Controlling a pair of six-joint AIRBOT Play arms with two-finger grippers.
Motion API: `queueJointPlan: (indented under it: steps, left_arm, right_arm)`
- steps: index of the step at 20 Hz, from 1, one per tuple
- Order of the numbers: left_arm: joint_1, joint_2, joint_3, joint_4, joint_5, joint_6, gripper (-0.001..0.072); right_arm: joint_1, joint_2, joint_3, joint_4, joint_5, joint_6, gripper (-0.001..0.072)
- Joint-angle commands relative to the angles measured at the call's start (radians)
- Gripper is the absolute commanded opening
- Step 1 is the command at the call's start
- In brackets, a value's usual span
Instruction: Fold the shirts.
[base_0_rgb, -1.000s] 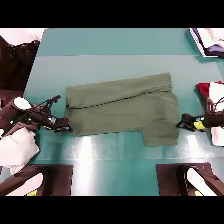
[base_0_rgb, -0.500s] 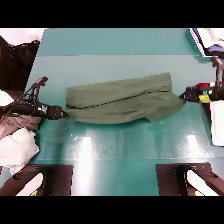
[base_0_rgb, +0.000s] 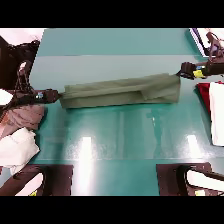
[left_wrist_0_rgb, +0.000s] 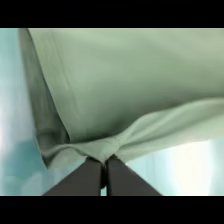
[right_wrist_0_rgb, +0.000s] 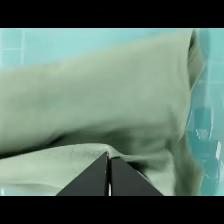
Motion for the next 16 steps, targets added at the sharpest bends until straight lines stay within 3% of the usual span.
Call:
queueJointPlan:
  steps: [1, 8, 9, 10, 11, 12, 15, 16]
  left_arm:
    - [0.000, -0.058, 0.002, 0.003, 0.193, -0.006, 0.0023]
    - [0.001, -0.247, 0.008, -0.159, 0.382, -0.003, 0.0025]
    - [0.000, -0.273, 0.025, -0.163, 0.378, -0.003, 0.0110]
    - [0.000, -0.295, 0.047, -0.172, 0.367, -0.004, 0.0400]
    - [0.000, -0.316, 0.074, -0.184, 0.343, -0.004, 0.0580]
    - [0.000, -0.325, 0.098, -0.184, 0.316, -0.003, 0.0514]
    - [0.000, -0.325, 0.172, -0.183, 0.229, -0.002, 0.0485]
    - [0.000, -0.325, 0.191, -0.183, 0.182, -0.002, 0.0437]
  right_arm:
    - [0.002, -0.149, 0.105, 0.000, -0.039, -0.001, 0.0020]
    - [0.002, -0.351, 0.235, 0.007, -0.061, -0.001, 0.0024]
    - [0.002, -0.368, 0.249, 0.008, -0.060, -0.002, 0.0030]
    - [0.002, -0.384, 0.268, 0.008, -0.056, -0.002, 0.0145]
    - [0.002, -0.399, 0.290, 0.008, -0.043, -0.002, 0.0349]
    - [0.002, -0.409, 0.313, 0.008, -0.020, -0.002, 0.0466]
    - [-0.022, -0.446, 0.416, 0.008, 0.136, -0.040, 0.0493]
    - [-0.036, -0.456, 0.438, 0.008, 0.192, -0.043, 0.0537]
